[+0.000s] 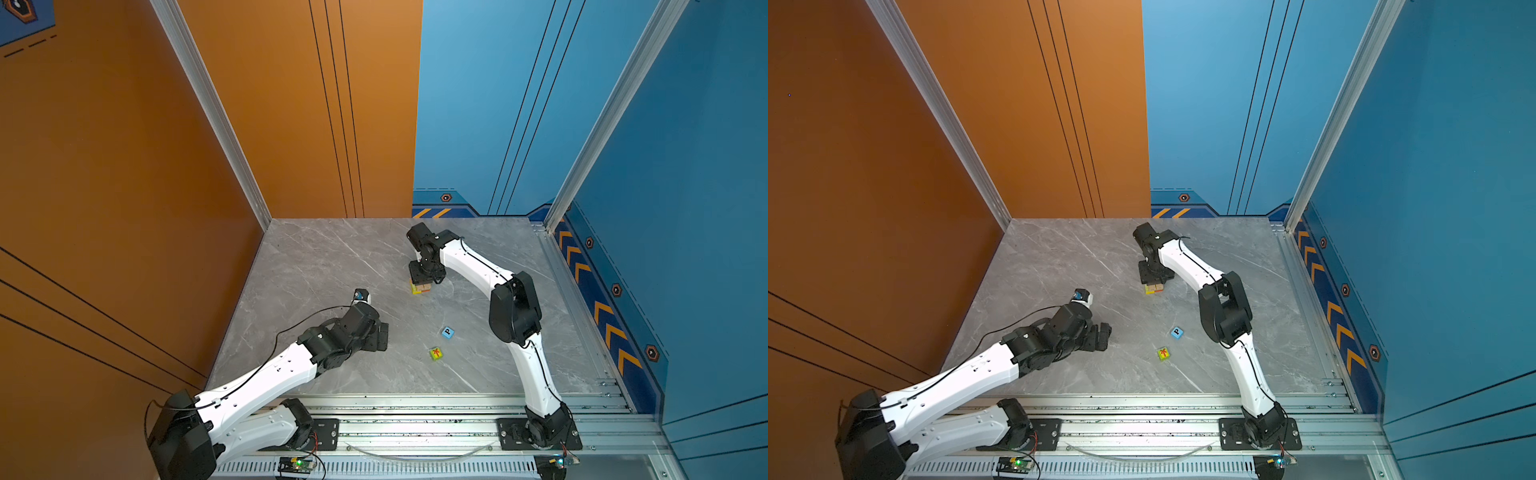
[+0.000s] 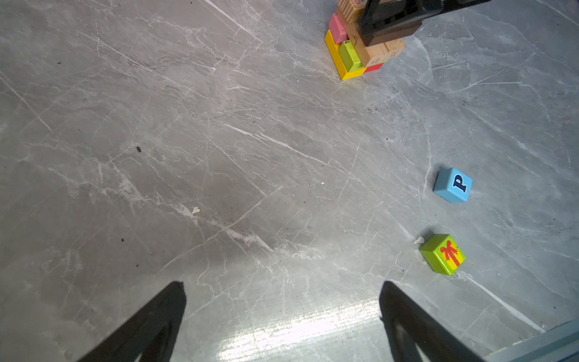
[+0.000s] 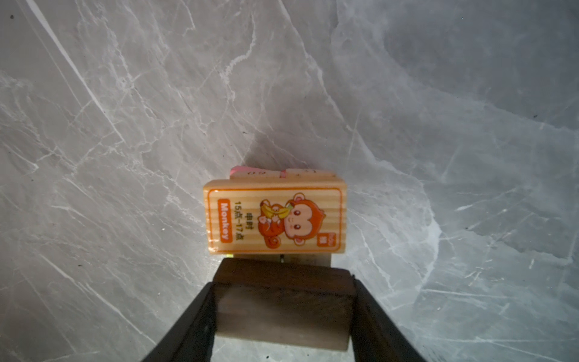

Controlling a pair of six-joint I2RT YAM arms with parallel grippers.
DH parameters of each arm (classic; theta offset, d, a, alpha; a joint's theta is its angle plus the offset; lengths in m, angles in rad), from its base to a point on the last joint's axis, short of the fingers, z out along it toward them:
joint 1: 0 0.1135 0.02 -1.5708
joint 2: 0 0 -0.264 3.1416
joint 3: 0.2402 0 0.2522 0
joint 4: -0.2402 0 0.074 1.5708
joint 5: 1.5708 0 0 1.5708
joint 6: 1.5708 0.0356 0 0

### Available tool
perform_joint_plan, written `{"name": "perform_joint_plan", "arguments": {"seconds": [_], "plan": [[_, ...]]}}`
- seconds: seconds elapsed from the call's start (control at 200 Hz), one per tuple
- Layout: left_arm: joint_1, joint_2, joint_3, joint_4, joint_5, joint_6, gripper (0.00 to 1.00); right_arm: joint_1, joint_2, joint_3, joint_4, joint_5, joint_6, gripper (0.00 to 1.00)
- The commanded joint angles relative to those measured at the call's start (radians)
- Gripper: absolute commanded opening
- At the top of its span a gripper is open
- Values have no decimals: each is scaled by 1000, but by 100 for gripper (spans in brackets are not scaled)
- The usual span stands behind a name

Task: Build the wood block tower
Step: 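Lower the dark brown block onto the top of the monkey block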

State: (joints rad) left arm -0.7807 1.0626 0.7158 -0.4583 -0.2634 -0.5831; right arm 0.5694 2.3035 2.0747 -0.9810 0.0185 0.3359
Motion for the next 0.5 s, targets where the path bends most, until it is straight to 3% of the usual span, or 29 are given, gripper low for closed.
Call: {"name": "perform_joint_plan", "arguments": {"seconds": [0.0,0.315,0.375,0.44,0.496], "plan": [[14,9,16,22,20,6,98,-6,21,31,-39,-20,-21,60],[28,25,22,25,36,11,98,-8,43,56,-50,-32,-28,63],[31,23,22,24,39,11,98,-9,45,57,-50,-31,-27,71],[33,25,25,23,42,11,98,-9,44,60,-50,-29,-27,86],[37,26,26,23,43,11,98,-8,43,64,-50,-27,-27,91]]}}
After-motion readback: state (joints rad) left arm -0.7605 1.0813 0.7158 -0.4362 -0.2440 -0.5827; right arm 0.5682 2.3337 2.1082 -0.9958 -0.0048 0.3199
